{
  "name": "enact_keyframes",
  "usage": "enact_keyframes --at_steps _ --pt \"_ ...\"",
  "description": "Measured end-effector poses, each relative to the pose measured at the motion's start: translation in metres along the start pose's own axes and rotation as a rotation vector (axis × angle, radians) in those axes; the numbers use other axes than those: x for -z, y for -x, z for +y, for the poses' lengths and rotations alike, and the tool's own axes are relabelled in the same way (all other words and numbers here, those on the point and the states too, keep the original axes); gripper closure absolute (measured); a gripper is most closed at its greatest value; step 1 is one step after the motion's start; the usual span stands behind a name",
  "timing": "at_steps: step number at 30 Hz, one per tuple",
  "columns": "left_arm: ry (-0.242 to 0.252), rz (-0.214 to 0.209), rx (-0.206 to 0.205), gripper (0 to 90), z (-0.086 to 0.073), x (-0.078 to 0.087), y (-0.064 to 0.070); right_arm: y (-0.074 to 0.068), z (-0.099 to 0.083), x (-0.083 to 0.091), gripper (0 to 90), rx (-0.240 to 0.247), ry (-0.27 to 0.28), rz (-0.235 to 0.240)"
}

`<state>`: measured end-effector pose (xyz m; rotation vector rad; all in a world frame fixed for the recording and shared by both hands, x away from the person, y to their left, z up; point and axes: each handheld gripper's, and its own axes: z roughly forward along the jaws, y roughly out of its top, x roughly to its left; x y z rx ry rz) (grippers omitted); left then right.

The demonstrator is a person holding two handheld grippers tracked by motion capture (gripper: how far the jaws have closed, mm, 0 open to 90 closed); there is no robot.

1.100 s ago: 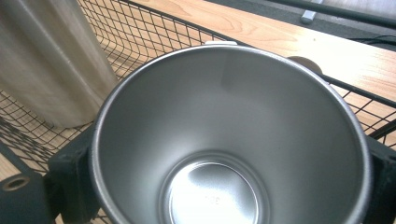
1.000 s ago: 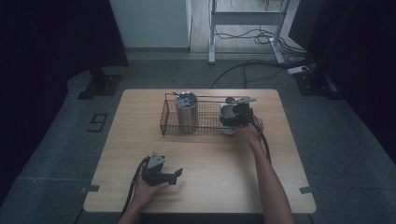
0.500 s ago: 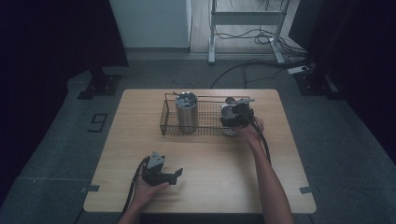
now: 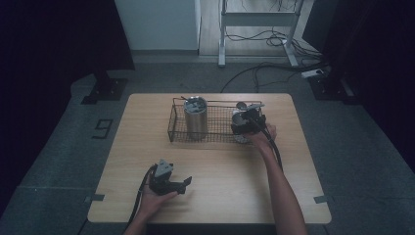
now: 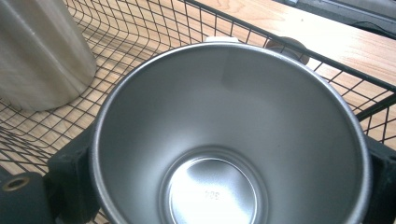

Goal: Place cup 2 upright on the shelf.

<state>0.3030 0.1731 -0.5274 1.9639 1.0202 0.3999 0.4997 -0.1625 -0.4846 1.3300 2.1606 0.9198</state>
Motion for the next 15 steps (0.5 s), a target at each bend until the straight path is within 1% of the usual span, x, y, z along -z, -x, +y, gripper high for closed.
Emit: enact_keyframes --at_steps 3,10,11,13,15 --pt "0.015 0.003 -0.001 7.6 0.0008 0.0019 0.0007 0.0019 -0.0004 0.0001 6.3 -0.013 -0.002 0.003" --pt "0.014 0.006 -0.002 7.6 0.0004 0.0010 0.0007 0.0090 -0.0040 0.0012 6.1 -0.053 -0.008 0.029" --pt "0.014 0.005 -0.002 7.6 0.0004 0.0008 0.0009 0.0093 -0.0044 0.0018 6.0 -0.056 -0.014 0.024" --pt "0.011 0.004 -0.004 7.6 0.0004 0.0006 0.0012 0.0077 -0.0053 0.0020 5.5 -0.039 -0.023 -0.007" --pt "0.010 0.004 -0.004 7.6 0.0003 0.0003 0.0015 0.0071 -0.0052 0.0031 4.1 -0.036 -0.023 -0.008"
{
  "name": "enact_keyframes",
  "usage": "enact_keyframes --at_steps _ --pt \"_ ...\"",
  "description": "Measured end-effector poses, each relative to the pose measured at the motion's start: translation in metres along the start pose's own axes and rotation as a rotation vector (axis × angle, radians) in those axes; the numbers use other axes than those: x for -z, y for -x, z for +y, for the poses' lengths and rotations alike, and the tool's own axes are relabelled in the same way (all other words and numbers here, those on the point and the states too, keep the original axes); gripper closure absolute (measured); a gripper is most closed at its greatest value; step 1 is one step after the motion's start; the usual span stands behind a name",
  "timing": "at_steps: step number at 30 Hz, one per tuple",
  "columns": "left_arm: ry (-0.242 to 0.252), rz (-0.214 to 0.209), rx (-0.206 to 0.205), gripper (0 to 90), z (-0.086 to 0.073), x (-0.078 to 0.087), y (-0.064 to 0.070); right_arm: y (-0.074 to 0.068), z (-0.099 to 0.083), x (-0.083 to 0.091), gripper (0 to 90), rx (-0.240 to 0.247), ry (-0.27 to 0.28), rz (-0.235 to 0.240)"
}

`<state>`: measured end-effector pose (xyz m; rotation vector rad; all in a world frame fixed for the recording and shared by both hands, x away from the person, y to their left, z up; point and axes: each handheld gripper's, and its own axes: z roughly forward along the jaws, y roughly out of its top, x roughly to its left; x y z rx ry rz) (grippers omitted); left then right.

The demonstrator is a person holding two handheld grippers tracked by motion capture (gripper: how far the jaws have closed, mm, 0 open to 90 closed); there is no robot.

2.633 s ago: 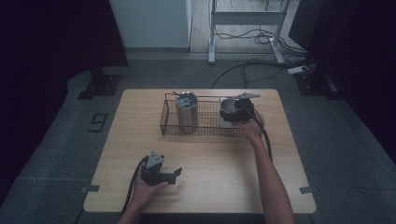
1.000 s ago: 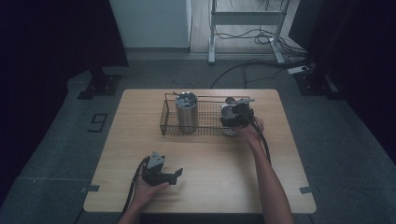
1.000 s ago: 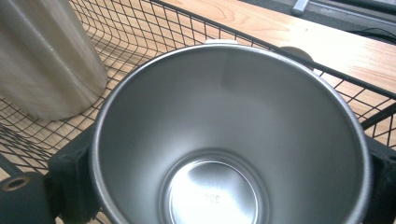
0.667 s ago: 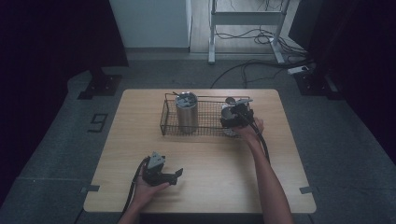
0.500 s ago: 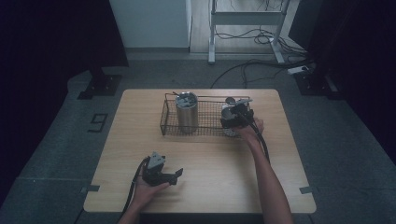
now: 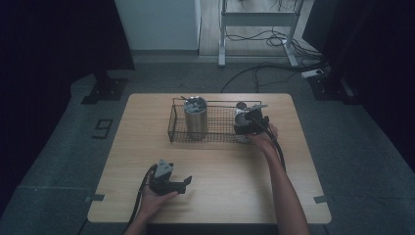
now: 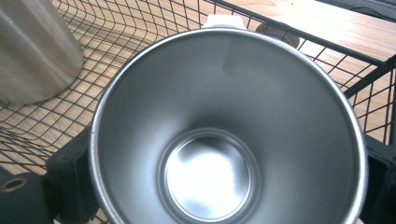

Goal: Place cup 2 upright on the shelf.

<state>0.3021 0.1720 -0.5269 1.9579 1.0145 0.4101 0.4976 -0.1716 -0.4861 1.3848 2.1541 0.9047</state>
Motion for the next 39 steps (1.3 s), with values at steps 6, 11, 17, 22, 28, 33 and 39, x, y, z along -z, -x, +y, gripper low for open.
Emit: enact_keyframes --at_steps 6,11,17,22,28,33,39 --pt "0.000 -0.002 0.005 7.6 0.000 0.000 -0.001 -0.001 0.002 0.005 0.0 -0.009 0.044 0.019" --pt "0.000 -0.002 0.005 7.6 0.000 0.000 -0.001 0.001 0.005 0.013 0.0 -0.023 0.105 0.015" --pt "0.000 -0.002 0.006 7.5 0.000 0.000 -0.001 0.002 0.009 0.029 0.0 -0.033 0.179 0.027" --pt "-0.003 -0.003 0.002 7.5 0.000 0.000 0.000 0.003 0.010 0.039 0.0 -0.042 0.208 0.034" --pt "0.002 0.003 0.009 7.5 0.000 0.001 -0.002 0.002 0.009 0.051 0.0 -0.045 0.234 0.055" --pt "0.004 0.004 0.010 7.5 0.001 0.002 -0.003 0.001 0.006 0.059 4.3 -0.044 0.260 0.065" --pt "0.008 -0.006 0.014 7.5 0.002 0.003 -0.002 0.003 -0.006 0.065 5.1 -0.058 0.276 0.080"
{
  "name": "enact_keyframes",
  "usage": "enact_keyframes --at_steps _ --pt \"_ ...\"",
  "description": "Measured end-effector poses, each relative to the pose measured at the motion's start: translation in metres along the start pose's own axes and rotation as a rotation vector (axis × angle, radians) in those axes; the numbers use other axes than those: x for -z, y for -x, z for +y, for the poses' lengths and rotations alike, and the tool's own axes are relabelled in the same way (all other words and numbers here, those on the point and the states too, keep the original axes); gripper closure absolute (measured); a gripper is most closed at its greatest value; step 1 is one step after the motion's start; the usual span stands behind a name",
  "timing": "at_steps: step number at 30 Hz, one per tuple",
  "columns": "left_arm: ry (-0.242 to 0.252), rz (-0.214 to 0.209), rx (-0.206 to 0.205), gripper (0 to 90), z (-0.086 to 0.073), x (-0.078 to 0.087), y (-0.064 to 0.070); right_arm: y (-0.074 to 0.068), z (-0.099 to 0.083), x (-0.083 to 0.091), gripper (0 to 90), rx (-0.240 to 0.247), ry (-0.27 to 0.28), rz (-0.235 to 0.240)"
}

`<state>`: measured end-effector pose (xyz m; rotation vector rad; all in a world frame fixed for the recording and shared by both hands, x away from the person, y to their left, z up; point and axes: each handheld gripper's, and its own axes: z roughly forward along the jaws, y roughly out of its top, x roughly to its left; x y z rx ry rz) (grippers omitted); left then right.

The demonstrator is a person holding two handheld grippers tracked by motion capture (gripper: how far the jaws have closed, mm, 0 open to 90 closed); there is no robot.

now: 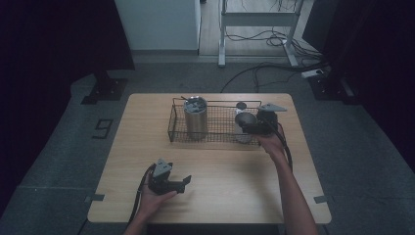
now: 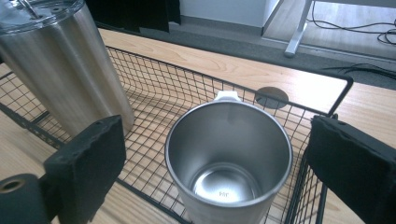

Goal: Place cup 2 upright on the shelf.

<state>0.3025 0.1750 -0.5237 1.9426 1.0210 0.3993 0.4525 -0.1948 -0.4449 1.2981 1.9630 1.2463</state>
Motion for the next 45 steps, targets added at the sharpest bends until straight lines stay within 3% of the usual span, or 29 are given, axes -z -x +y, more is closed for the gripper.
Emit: enact_keyframes --at_steps 25,37,45 --pt "-0.007 0.011 -0.003 7.5 -0.001 -0.001 0.000 -0.001 -0.036 0.049 13.1 0.002 0.065 0.037" --pt "-0.019 0.018 -0.011 7.5 -0.001 -0.002 0.000 -0.005 -0.073 0.082 14.7 0.007 0.071 0.063" --pt "-0.026 0.025 -0.017 7.6 -0.002 -0.003 -0.001 -0.008 -0.103 0.095 15.1 0.009 0.037 0.061"
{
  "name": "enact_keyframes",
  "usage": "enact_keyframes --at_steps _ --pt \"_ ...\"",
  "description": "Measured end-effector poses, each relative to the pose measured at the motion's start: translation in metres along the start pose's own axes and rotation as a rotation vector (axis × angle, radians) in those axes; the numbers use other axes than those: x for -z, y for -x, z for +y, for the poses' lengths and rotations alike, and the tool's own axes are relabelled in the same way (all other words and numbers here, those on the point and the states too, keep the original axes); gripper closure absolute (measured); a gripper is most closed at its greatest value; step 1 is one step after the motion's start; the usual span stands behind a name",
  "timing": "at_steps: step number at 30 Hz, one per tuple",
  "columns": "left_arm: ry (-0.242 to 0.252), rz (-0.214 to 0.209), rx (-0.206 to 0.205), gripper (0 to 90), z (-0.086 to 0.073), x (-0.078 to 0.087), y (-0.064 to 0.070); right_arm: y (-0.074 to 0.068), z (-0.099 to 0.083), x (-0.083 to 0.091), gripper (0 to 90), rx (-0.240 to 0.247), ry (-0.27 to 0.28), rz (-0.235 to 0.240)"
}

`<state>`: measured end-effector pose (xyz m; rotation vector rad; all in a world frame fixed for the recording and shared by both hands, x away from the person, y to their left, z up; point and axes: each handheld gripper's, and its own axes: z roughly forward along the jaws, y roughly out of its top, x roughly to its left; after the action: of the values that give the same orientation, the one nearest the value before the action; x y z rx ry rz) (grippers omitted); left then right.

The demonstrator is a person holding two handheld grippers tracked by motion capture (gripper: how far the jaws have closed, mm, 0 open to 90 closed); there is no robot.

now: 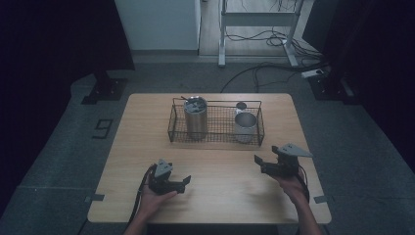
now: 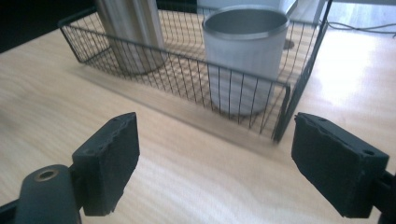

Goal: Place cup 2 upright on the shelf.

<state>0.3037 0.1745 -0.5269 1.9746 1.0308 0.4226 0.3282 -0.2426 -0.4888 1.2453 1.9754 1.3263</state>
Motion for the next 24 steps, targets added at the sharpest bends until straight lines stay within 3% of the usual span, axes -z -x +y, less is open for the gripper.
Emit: enact_keyframes --at_steps 15,24 --pt "-0.009 0.014 -0.002 7.6 -0.002 -0.001 -0.002 -0.007 -0.037 -0.007 15.4 0.000 -0.090 0.007" --pt "-0.009 0.018 -0.002 7.6 -0.002 0.000 -0.002 -0.011 -0.042 -0.011 15.6 0.003 -0.102 0.005"
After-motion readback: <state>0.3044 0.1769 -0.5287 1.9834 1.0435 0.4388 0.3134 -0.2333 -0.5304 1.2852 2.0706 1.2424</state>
